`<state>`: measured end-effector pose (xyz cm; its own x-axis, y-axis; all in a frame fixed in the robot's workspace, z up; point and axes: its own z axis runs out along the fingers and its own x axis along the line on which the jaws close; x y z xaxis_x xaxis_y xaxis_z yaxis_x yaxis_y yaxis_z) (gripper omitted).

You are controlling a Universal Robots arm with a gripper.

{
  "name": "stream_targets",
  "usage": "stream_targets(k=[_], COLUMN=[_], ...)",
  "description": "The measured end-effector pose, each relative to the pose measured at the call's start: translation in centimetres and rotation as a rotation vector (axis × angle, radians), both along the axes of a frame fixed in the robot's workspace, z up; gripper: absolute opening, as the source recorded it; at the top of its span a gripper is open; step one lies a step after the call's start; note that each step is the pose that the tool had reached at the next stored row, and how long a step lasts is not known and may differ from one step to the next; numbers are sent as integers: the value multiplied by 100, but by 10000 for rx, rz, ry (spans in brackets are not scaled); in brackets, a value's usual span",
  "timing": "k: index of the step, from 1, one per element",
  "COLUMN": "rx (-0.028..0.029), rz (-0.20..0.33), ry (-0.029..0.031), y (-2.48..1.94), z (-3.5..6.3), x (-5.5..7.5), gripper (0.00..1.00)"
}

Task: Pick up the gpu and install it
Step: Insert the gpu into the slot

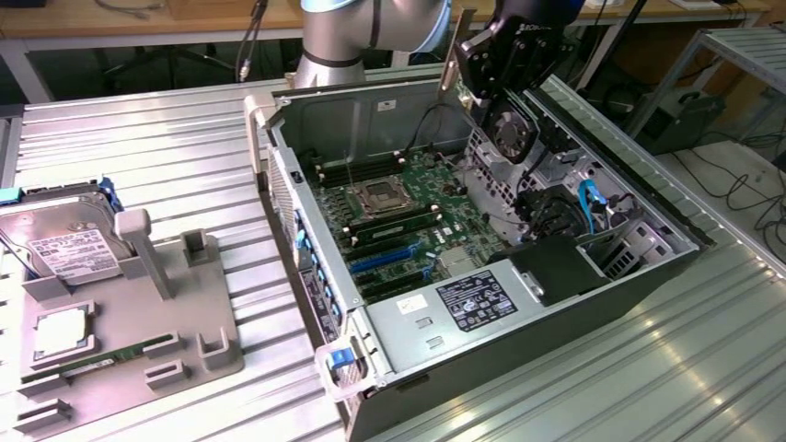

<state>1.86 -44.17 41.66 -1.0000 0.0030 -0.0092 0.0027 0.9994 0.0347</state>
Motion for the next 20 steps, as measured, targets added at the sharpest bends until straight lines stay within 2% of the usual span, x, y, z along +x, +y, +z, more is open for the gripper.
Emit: stream_targets(k=[5,10,15,20], rx=[0,0,0,0], rz=[60,390,1085,1527], ry=[0,0,0,0], y=[0,0,0,0], z=[0,0,0,0], x=[0,0,0,0], gripper=[28,28,28,28])
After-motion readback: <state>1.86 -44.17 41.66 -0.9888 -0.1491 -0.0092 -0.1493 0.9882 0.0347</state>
